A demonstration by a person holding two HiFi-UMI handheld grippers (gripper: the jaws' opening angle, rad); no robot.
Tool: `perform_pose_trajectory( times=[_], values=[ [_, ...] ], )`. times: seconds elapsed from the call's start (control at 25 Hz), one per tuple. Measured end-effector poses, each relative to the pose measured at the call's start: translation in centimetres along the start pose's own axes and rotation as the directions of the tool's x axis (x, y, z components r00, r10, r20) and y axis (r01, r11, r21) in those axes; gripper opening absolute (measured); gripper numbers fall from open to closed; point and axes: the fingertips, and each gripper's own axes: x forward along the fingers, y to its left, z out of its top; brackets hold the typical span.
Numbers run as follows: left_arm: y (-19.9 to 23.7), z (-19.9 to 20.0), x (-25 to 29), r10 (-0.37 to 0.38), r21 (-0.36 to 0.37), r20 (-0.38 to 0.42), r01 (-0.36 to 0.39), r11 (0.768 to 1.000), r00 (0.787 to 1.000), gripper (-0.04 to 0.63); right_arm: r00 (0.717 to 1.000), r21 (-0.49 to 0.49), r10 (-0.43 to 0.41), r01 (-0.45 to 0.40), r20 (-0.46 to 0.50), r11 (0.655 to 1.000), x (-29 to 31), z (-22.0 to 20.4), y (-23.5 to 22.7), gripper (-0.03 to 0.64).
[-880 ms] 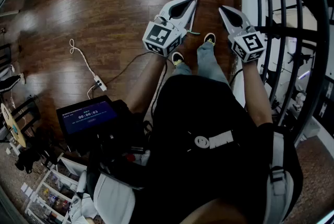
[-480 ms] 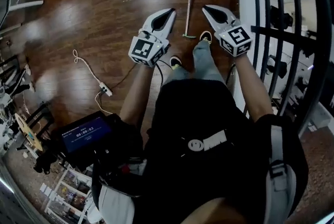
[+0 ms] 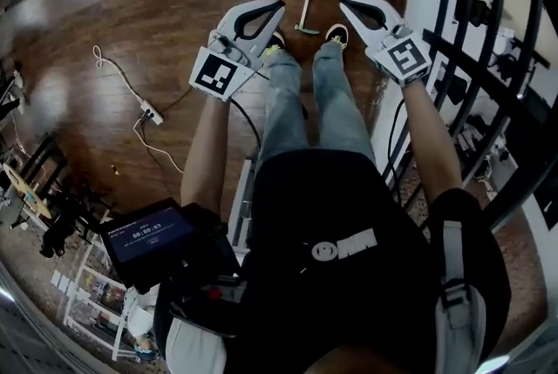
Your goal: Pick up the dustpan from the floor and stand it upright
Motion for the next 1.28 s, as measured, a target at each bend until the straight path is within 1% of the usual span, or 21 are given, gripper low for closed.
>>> perform_pose_trajectory(
  times=[0.04, 0.12, 0.16, 0.2, 0.24, 0.32, 0.4, 0.52, 0.6, 0.68, 0.72, 0.76, 0.8, 0.84, 0.92, 1.0, 1.08, 1.16, 1.28],
  values=[
    [0.3, -1.0, -0.1, -0.015, -0.029, 0.021, 0.015, 0.999, 1.000, 0.017, 1.000, -0.024, 0.021, -0.021, -0.009, 1.000, 0.5, -0.9, 0.2, 0.003],
    [1.2, -3.3, -0.1, -0.025, -0.109, 0.031, 0.028, 0.994, 0.999, 0.017, 0.998, -0.004, 0.037, -0.037, -0.046, 0.999, 1.3, -2.7, 0.2, 0.003],
    [2.1, -4.9, 0.2, -0.024, -0.132, 0.025, 0.027, 0.991, 0.999, 0.017, 0.997, 0.018, 0.037, -0.036, -0.063, 0.999, 2.1, -4.0, -0.4, 0.003],
    [3.0, -6.9, 0.9, -0.025, -0.134, 0.018, 0.027, 0.991, 1.000, 0.017, 0.997, 0.034, 0.037, -0.035, -0.073, 0.999, 3.3, -5.6, -1.2, 0.003],
    [3.8, -9.4, 1.6, -0.029, -0.123, 0.007, 0.030, 0.992, 1.000, 0.017, 0.996, 0.046, 0.039, -0.035, -0.082, 0.998, 4.6, -7.8, -2.0, 0.003],
    [5.0, -15.6, 3.5, -0.038, -0.113, -0.026, 0.035, 0.993, 0.999, 0.017, 0.994, 0.072, 0.049, -0.042, -0.100, 0.997, 7.3, -13.4, -3.3, 0.005],
    [6.2, -22.1, 5.5, -0.031, -0.143, -0.041, 0.025, 0.989, 0.999, 0.017, 0.990, 0.102, 0.081, -0.069, -0.112, 0.992, 10.0, -19.1, -4.0, 0.005],
    [7.5, -30.8, 7.9, -0.014, -0.203, -0.037, 0.007, 0.979, 0.999, 0.017, 0.980, 0.135, 0.145, -0.128, -0.133, 0.983, 13.4, -27.4, -3.7, 0.003],
    [7.7, -35.5, 9.3, -0.014, -0.223, -0.031, 0.006, 0.975, 0.999, 0.017, 0.972, 0.141, 0.173, -0.151, -0.160, 0.978, 15.2, -32.5, -3.5, 0.005],
    [7.4, -39.5, 10.5, -0.030, -0.239, -0.025, 0.023, 0.971, 0.999, 0.018, 0.963, 0.170, 0.220, -0.194, -0.152, 0.966, 16.7, -36.6, -3.4, 0.005],
    [7.1, -41.5, 11.0, -0.052, -0.240, -0.033, 0.042, 0.970, 0.998, 0.018, 0.958, 0.201, 0.253, -0.223, -0.137, 0.954, 17.4, -38.5, -3.1, 0.019],
    [6.7, -43.4, 11.4, -0.077, -0.233, -0.043, 0.065, 0.970, 0.996, 0.018, 0.951, 0.234, 0.282, -0.249, -0.124, 0.940, 18.0, -40.4, -2.9, 0.082],
    [6.3, -45.1, 11.6, -0.097, -0.226, -0.053, 0.083, 0.971, 0.994, 0.018, 0.945, 0.261, 0.304, -0.265, -0.122, 0.928, 18.7, -42.5, -2.7, 0.106],
    [5.9, -46.5, 11.6, -0.108, -0.226, -0.060, 0.092, 0.970, 0.992, 0.018, 0.939, 0.280, 0.316, -0.270, -0.134, 0.921, 19.3, -44.7, -2.7, 0.108],
    [5.3, -48.1, 11.4, -0.117, -0.241, -0.068, 0.097, 0.966, 0.991, 0.054, 0.930, 0.320, 0.319, -0.250, -0.185, 0.914, 20.3, -49.3, -3.6, 0.138],
    [4.5, -48.6, 11.1, -0.134, -0.250, -0.080, 0.110, 0.962, 0.988, 0.054, 0.926, 0.391, 0.305, -0.200, -0.225, 0.898, 20.9, -53.6, -4.9, 0.170],
    [3.8, -48.7, 10.4, -0.164, -0.234, -0.098, 0.138, 0.962, 0.982, 0.049, 0.928, 0.448, 0.274, -0.139, -0.253, 0.883, 21.8, -56.8, -5.9, 0.187],
    [3.4, -48.7, 9.6, -0.189, -0.209, -0.117, 0.162, 0.965, 0.975, 0.048, 0.932, 0.480, 0.252, -0.102, -0.261, 0.871, 23.0, -58.3, -6.1, 0.206],
    [3.8, -48.5, 9.0, -0.185, -0.203, -0.125, 0.158, 0.966, 0.975, 0.046, 0.937, 0.520, 0.244, -0.083, -0.249, 0.850, 24.6, -58.7, -5.6, 0.209]
  ],
)
